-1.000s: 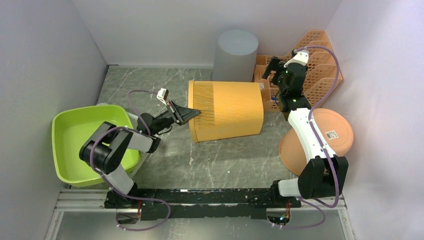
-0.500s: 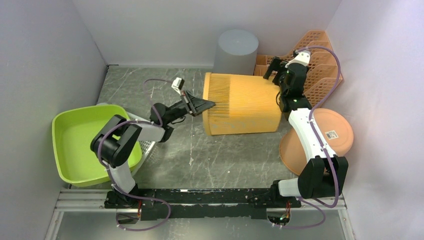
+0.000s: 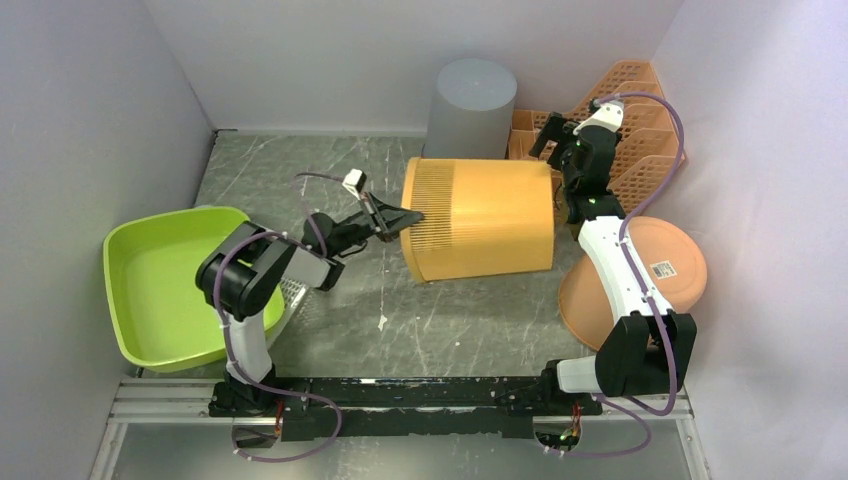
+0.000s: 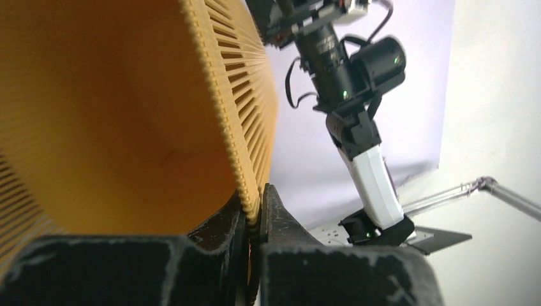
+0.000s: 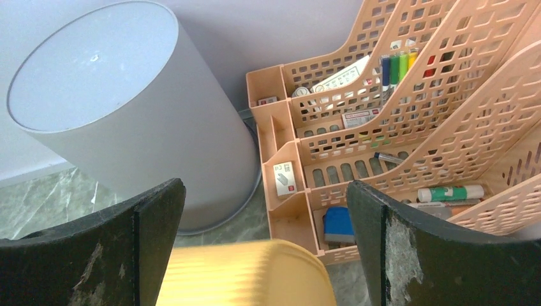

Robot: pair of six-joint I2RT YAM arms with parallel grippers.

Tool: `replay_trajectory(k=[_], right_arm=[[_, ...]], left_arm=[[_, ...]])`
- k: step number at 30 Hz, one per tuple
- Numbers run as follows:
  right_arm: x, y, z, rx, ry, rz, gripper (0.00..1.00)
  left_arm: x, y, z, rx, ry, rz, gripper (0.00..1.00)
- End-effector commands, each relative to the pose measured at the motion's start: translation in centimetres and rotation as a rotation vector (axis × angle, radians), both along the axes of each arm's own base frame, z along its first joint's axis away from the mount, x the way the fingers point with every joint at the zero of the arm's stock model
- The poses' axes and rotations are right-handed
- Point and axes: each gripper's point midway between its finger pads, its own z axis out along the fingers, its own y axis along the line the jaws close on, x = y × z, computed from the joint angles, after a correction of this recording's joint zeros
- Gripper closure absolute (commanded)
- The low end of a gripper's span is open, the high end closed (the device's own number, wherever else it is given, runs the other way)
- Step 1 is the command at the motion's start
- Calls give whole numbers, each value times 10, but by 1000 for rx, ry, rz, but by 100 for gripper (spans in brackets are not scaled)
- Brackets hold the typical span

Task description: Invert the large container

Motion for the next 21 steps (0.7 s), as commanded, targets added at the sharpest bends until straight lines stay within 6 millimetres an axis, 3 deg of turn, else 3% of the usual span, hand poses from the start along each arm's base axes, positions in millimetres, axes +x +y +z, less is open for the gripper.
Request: replay_trajectory(k=[1, 5, 11, 15, 21], right_arm=[[-4, -3, 15, 6, -40, -7, 0], [-8, -9, 26, 18, -56, -41, 0], [-15, -14, 34, 10, -67, -68, 0], [-15, -10, 27, 13, -44, -45, 0], [-15, 6, -5, 28, 54, 33, 0]], left_arm=[[9, 66, 13, -66, -130, 138, 93], [14, 95, -5, -22, -84, 202, 93], [19, 108, -35, 34, -33, 236, 93], [23, 115, -56, 68, 8, 257, 93], [27, 127, -66, 89, 23, 292, 93]])
